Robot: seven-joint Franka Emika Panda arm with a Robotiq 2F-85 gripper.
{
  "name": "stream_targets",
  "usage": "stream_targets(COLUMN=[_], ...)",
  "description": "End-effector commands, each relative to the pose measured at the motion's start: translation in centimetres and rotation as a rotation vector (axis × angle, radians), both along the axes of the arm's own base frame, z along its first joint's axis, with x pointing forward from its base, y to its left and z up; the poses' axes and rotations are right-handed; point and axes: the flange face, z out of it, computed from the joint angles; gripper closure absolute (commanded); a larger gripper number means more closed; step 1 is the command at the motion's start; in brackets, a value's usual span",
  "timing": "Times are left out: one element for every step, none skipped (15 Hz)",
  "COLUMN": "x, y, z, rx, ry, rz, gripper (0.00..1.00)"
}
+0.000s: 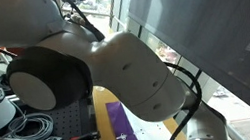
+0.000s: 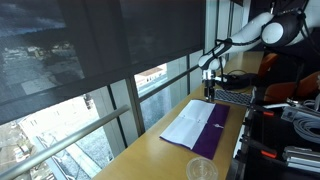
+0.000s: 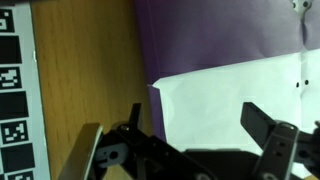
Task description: Close the purple file holder
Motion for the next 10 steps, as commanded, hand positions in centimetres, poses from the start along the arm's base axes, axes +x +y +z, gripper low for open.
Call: stream_targets(x=[0.0, -0.05, -0.08, -0.08, -0.1, -0.08, -0.04, 0.03, 0.08, 0.11], y=[-0.78, -0.89, -0.99, -0.95, -1.0, -0.94, -0.89, -0.79, -0.7, -0.65], z=[-0.42, -0.56, -0.63, -0.62, -0.65, -0.63, -0.59, -0.54, -0.54, -0.57], rx=[0.017, 0.021, 0.025, 0.026, 0.03, 0.035, 0.038, 0.04, 0.043, 0.044], ry=[0.009, 0.01, 0.011, 0.009, 0.009, 0.01, 0.01, 0.01, 0.01, 0.009], rz=[0.026, 0.028, 0.028, 0.03, 0.031, 0.032, 0.033, 0.034, 0.035, 0.036], gripper=[0.0, 0.0, 0.0, 0.0, 0.0, 0.0, 0.0, 0.0, 0.0, 0.05])
